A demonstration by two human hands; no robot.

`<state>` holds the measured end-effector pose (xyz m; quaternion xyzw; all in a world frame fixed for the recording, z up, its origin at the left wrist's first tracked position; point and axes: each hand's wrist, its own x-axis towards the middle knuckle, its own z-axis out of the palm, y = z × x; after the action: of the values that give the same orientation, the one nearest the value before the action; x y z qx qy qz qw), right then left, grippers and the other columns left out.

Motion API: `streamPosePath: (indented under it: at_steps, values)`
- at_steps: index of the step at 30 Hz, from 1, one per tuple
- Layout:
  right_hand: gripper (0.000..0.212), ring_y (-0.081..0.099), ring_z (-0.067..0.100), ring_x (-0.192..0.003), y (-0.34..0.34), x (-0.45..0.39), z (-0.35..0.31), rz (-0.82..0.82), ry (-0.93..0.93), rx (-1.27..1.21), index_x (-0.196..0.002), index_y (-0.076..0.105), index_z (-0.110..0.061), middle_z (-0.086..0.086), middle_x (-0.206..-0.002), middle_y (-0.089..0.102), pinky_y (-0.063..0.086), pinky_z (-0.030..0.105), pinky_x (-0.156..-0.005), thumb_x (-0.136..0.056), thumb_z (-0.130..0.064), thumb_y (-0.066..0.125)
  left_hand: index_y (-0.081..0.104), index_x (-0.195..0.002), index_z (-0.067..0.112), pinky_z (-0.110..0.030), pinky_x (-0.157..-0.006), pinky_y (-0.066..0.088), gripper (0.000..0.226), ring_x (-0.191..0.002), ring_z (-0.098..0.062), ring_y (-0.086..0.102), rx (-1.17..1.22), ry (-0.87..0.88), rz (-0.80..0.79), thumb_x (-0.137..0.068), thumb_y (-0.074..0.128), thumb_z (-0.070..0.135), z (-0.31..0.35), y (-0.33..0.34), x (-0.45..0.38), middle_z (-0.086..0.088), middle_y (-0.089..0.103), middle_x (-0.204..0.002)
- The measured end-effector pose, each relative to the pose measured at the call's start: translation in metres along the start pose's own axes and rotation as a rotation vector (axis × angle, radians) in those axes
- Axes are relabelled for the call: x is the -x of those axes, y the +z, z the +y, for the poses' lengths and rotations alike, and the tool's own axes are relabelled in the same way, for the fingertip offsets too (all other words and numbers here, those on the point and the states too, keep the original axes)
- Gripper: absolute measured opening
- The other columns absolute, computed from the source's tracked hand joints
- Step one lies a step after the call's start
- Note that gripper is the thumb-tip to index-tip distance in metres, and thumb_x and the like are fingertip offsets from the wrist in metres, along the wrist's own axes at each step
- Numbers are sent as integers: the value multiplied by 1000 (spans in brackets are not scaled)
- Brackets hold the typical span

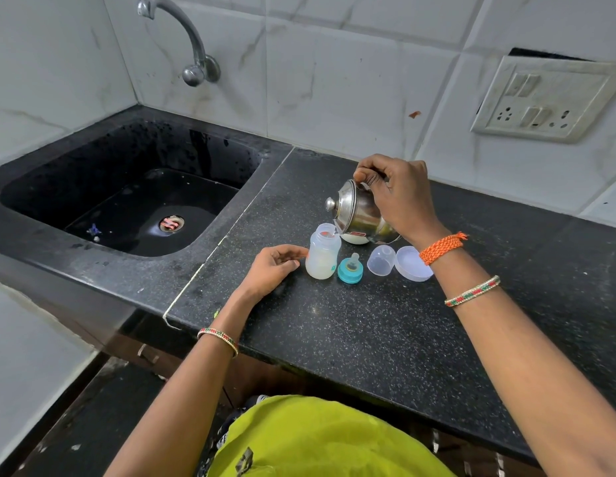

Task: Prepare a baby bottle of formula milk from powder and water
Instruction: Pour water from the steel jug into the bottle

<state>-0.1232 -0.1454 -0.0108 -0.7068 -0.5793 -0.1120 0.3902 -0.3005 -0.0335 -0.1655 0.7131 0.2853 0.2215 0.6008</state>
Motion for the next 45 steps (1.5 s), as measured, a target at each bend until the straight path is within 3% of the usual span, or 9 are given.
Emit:
streamPosePath:
  at_steps: [9,13,19,29,34,38,41,45]
  values:
    - [18,65,21,-79,6,-3,3,17,-44,41,-95,72,-17,-1,-84,74,38,44,-91,-92,-29,59,68,-106,18,-31,-102,47,35,-110,-13,64,4,-4,0,-88,51,-8,-2,-1,0,-2,70,-113]
    - [19,60,18,-79,7,-4,5,26,-62,64,-95,71,-20,-2,-85,73,25,32,-81,-93,-32,56,68,-106,18,-35,-104,46,36,-111,-14,64,-4,1,8,-88,51,-8,-3,0,0,-3,70,-113]
    - [19,51,12,-77,8,-4,5,25,-77,71,-96,71,-20,0,-86,73,21,31,-78,-93,-32,57,69,-102,25,-37,-104,46,38,-110,-13,64,-7,2,6,-88,52,-6,-3,-1,0,0,71,-112]
    - [19,55,12,-80,11,-2,5,28,-72,68,-98,71,-19,-2,-88,73,21,32,-80,-94,-30,56,68,-104,23,-37,-104,46,36,-111,-13,64,-1,-3,5,-89,52,-6,-3,-1,0,0,70,-113]
    - [17,54,10,-72,11,2,8,82,-27,34,-91,71,-20,-5,-79,72,23,33,-79,-92,-31,58,68,-104,23,-36,-105,46,36,-111,-13,64,2,1,0,-89,52,-6,-2,0,0,0,70,-114]
    - [18,64,18,-76,8,7,11,132,59,-9,-89,71,-19,-4,-79,73,32,38,-85,-92,-31,58,68,-105,21,-40,-102,47,35,-110,-19,65,-9,-5,2,-89,52,-5,-2,0,0,0,70,-114]
    - [19,66,22,-76,7,11,14,148,101,-46,-88,72,-17,-2,-78,73,44,50,-89,-92,-30,59,68,-107,18,-38,-103,47,35,-111,-17,64,-16,-2,3,-89,51,-7,-2,0,-1,-1,70,-114]
    - [19,67,24,-77,6,11,15,165,117,-65,-90,72,-16,-1,-79,73,46,53,-88,-92,-30,59,69,-109,14,-33,-102,48,34,-112,-14,64,-30,-1,8,-89,51,-8,-2,0,0,-2,70,-114]
